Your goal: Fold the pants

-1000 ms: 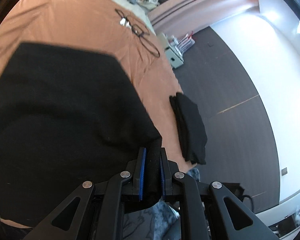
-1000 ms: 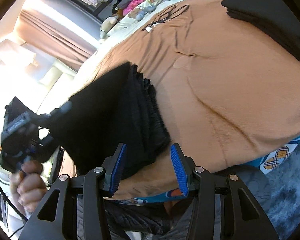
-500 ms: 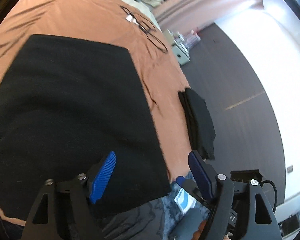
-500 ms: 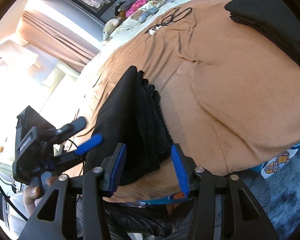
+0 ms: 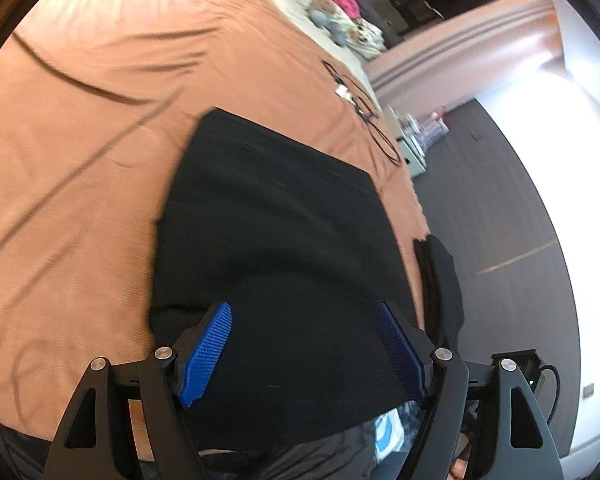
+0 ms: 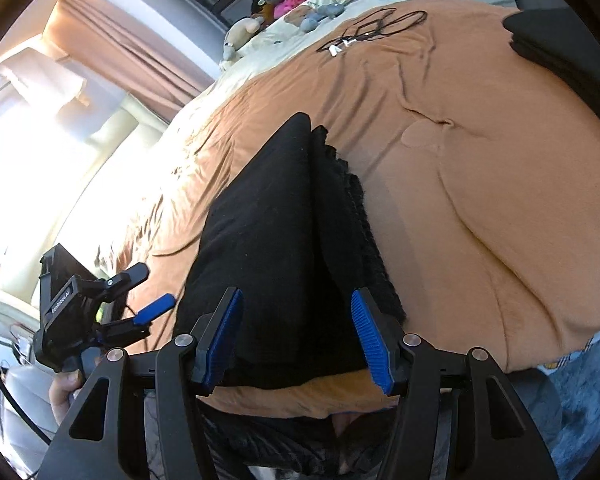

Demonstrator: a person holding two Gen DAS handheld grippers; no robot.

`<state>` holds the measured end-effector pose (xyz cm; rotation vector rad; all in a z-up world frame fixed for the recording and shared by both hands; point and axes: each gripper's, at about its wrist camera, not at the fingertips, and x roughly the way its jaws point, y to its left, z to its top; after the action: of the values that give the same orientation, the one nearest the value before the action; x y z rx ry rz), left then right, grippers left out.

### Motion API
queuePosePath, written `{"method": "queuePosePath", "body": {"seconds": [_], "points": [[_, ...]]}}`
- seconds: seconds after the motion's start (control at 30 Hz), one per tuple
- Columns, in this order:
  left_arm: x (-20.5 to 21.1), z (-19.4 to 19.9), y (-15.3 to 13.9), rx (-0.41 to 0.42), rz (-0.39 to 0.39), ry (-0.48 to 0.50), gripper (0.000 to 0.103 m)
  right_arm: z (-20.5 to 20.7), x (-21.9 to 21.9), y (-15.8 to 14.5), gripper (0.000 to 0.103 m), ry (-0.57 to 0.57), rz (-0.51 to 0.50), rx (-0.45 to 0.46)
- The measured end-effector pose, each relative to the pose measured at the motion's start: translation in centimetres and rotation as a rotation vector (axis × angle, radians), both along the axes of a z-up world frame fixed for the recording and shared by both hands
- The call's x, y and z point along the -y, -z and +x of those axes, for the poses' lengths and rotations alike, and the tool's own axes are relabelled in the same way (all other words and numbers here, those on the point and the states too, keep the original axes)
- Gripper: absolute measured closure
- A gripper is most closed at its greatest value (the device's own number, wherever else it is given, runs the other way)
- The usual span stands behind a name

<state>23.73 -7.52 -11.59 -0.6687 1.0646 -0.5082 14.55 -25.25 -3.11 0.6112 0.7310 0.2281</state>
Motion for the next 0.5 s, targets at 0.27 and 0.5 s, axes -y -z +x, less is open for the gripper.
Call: {"method": "queuePosePath", "body": {"seconds": [0.27,0.5], "points": [[-2.8,0.4,2.5,-0.06,0.03,-0.06,0.027,1.1,-0.5,0.2,0.094,0.024,-0.03,-0.023],[-1.7,0.4,5.2,-0.123,0.039,-0.037,0.029,1.0,0.2,2.6,0.096,0.066,-0.028,-0.062]]}}
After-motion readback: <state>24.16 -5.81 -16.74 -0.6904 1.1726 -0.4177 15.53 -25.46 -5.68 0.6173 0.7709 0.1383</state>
